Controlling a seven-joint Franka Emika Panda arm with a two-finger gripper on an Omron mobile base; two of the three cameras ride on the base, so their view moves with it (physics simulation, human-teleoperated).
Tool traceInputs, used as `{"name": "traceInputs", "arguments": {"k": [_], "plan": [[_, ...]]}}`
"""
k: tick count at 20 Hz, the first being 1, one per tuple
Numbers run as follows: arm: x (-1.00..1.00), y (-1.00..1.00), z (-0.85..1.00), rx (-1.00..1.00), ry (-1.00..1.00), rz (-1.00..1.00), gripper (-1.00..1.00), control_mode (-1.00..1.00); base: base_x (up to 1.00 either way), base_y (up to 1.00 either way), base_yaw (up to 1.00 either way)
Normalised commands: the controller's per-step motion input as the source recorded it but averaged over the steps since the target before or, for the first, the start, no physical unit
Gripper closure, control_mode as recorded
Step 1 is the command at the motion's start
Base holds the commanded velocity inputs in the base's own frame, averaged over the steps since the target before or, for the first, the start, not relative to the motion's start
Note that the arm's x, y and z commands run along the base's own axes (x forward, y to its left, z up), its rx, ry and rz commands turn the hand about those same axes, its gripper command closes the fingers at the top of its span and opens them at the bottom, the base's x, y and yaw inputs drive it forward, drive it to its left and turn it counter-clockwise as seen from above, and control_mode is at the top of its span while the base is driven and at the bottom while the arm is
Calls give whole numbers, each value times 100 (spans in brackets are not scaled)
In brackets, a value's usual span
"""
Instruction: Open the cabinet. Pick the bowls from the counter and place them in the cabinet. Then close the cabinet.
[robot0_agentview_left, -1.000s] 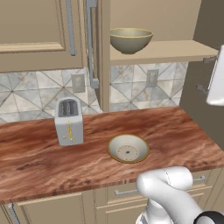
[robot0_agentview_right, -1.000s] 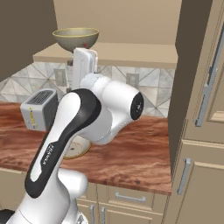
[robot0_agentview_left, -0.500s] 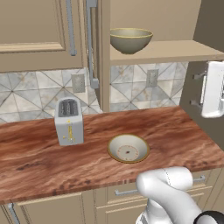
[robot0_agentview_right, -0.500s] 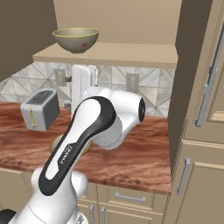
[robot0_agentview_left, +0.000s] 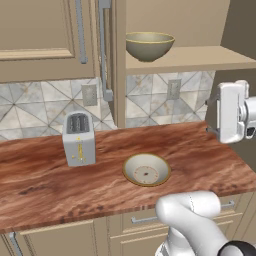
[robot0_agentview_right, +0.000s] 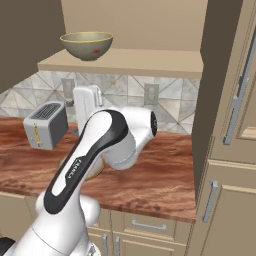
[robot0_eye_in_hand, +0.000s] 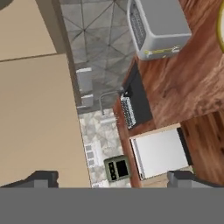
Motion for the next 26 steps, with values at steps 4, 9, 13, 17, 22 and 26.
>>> {"name": "traceInputs", "arguments": {"k": [4,9,13,17,22,26], "plan": [[-1,4,-26,-14,-21,0,-100,-100,0,0,0],[0,0,-27,-13,-11,0,-100,-100,0,0,0],[0,0,-33,-8,0,0,-100,-100,0,0,0],[0,0,-32,-7,7,0,-100,-100,0,0,0],[0,0,-34,-6,7,0,-100,-100,0,0,0],[0,0,-28,-1,7,0,-100,-100,0,0,0]]}}
